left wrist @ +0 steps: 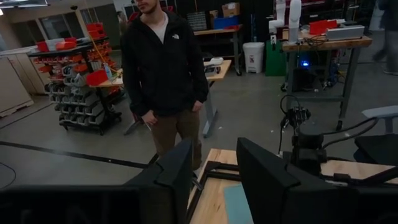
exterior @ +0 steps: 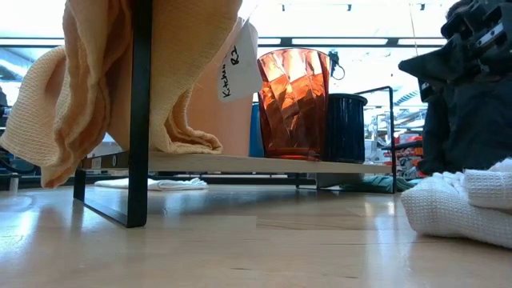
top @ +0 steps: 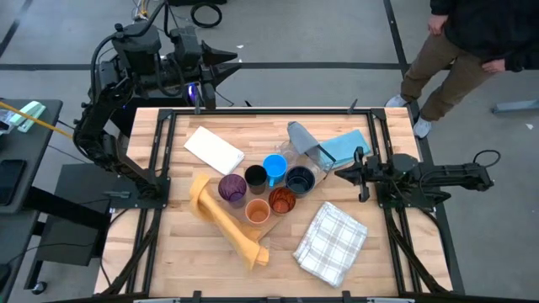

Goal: Stack small to large cups/mugs on shelf
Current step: Return to Home Position

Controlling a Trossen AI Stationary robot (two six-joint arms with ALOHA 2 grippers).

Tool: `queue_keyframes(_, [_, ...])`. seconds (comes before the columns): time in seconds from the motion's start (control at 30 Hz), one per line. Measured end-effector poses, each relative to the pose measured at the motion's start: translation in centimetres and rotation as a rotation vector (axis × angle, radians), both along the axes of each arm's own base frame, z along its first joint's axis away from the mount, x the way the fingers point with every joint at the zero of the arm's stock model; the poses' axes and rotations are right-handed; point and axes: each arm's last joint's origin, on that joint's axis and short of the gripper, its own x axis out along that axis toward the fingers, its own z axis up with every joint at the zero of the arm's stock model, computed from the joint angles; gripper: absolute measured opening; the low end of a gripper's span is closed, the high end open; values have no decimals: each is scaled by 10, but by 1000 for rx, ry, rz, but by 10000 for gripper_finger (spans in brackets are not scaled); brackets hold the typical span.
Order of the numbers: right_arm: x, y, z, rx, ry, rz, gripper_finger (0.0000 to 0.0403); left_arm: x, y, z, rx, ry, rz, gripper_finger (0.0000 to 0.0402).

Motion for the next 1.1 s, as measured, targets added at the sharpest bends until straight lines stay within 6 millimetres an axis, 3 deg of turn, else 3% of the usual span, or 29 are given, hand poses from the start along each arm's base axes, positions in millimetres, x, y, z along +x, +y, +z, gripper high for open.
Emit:
queue_keyframes(0.57, [0,0,-3,3,10,-11,0,0,-1,0,-7,-2,-3,134])
queue_keyframes(0.93, [0,0,-3,100,7,-13,28,0,-1,0,23,4,-24,128])
queue_keyframes(1.03, [0,0,-3,99,7,-13,28,3,-9,2,89,5,-101,104])
queue_keyframes(1.1, [0,0,-3,99,7,-13,27,5,-17,3,140,15,-157,60])
